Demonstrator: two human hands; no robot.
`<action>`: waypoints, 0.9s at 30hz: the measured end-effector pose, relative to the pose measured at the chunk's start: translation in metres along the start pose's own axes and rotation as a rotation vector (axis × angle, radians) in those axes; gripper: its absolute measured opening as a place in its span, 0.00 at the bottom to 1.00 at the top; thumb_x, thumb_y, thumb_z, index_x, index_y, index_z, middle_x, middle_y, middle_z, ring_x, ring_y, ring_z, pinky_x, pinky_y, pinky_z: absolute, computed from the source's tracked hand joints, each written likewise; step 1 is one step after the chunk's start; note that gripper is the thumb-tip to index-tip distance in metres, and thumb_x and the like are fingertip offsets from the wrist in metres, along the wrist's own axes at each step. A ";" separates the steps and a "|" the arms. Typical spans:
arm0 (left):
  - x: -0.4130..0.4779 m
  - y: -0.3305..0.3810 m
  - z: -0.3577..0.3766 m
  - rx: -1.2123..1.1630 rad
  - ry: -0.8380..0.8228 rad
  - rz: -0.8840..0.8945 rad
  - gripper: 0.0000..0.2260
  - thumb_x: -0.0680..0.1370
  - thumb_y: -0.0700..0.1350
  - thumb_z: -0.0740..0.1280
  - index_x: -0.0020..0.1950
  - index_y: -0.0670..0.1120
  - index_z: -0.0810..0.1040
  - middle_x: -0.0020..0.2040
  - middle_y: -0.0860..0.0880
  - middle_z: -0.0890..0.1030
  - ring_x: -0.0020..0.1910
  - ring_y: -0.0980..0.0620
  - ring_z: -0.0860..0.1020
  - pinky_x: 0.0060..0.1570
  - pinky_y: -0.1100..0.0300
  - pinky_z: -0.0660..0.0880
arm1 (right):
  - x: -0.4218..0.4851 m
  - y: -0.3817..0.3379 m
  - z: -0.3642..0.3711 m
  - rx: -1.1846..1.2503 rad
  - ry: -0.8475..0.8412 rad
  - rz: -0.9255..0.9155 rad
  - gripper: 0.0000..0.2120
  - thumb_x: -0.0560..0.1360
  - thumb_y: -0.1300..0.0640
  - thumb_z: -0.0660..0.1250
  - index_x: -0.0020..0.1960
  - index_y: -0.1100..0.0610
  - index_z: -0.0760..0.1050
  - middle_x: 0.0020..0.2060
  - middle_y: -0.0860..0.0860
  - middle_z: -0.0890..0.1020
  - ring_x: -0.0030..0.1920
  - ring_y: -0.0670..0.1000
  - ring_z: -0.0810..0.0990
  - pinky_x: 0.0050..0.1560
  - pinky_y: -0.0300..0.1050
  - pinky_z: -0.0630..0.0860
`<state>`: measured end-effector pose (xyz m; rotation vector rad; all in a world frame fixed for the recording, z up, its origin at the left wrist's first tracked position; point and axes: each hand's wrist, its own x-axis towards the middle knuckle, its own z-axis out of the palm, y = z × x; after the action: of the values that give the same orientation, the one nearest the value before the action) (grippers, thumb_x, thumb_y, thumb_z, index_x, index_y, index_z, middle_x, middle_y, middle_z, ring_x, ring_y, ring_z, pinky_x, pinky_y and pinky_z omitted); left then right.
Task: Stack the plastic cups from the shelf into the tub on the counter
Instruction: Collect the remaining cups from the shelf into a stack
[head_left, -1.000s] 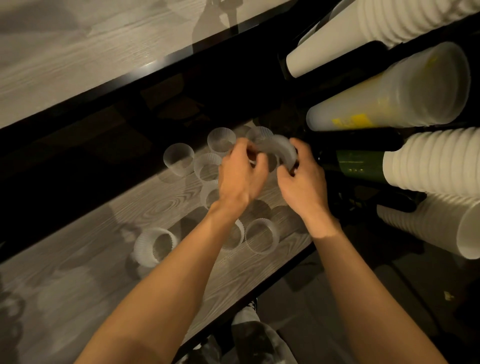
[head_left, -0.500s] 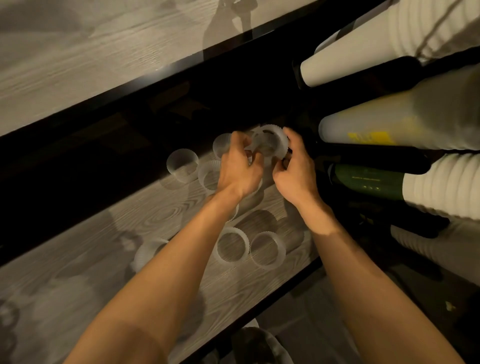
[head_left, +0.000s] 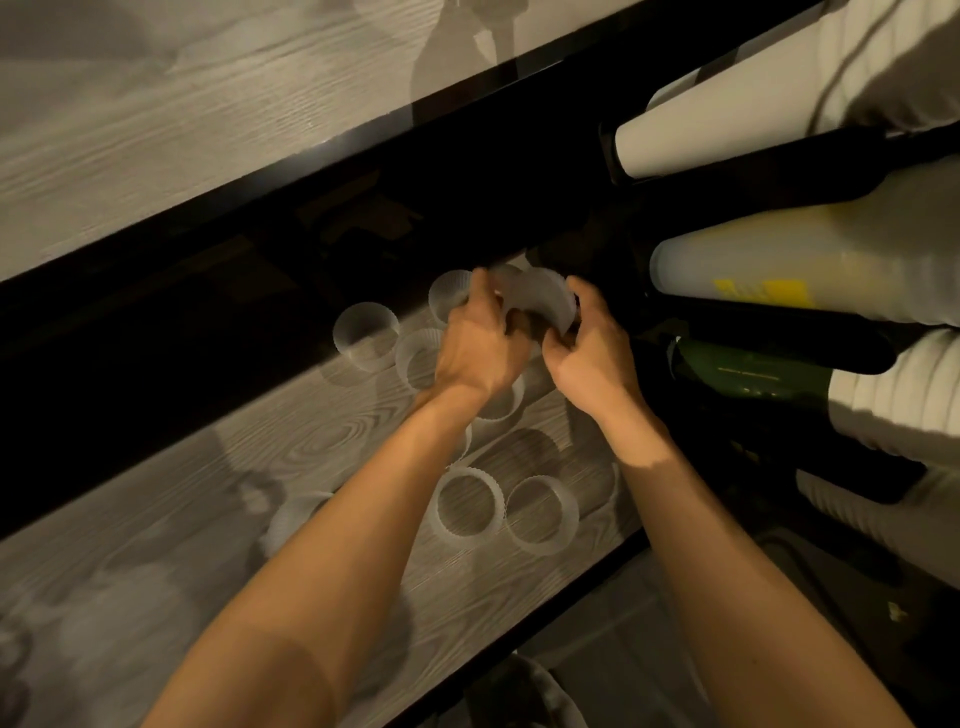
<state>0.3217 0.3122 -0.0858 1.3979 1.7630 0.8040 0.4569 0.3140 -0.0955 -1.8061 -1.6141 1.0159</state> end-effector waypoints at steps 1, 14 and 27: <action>0.000 0.001 -0.003 -0.031 0.049 0.036 0.14 0.80 0.44 0.66 0.65 0.46 0.70 0.52 0.51 0.78 0.50 0.49 0.80 0.42 0.59 0.78 | 0.002 -0.005 -0.001 0.043 0.023 -0.022 0.33 0.78 0.59 0.68 0.80 0.51 0.62 0.72 0.55 0.75 0.70 0.56 0.76 0.69 0.55 0.76; 0.000 -0.027 -0.046 -0.119 0.345 0.102 0.07 0.82 0.47 0.62 0.60 0.55 0.72 0.52 0.61 0.79 0.53 0.57 0.81 0.53 0.47 0.81 | 0.012 -0.042 0.037 0.105 -0.031 -0.226 0.34 0.74 0.47 0.69 0.77 0.51 0.65 0.67 0.54 0.78 0.67 0.52 0.78 0.64 0.55 0.79; -0.002 -0.043 -0.055 -0.176 0.218 0.000 0.13 0.84 0.46 0.63 0.68 0.50 0.71 0.59 0.51 0.80 0.51 0.51 0.83 0.50 0.50 0.82 | 0.017 -0.048 0.049 0.008 -0.072 -0.171 0.32 0.80 0.51 0.69 0.81 0.50 0.60 0.73 0.55 0.71 0.71 0.53 0.74 0.69 0.53 0.76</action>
<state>0.2530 0.2994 -0.0920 1.2320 1.8034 1.1189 0.3893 0.3330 -0.0902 -1.6110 -1.7717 1.0173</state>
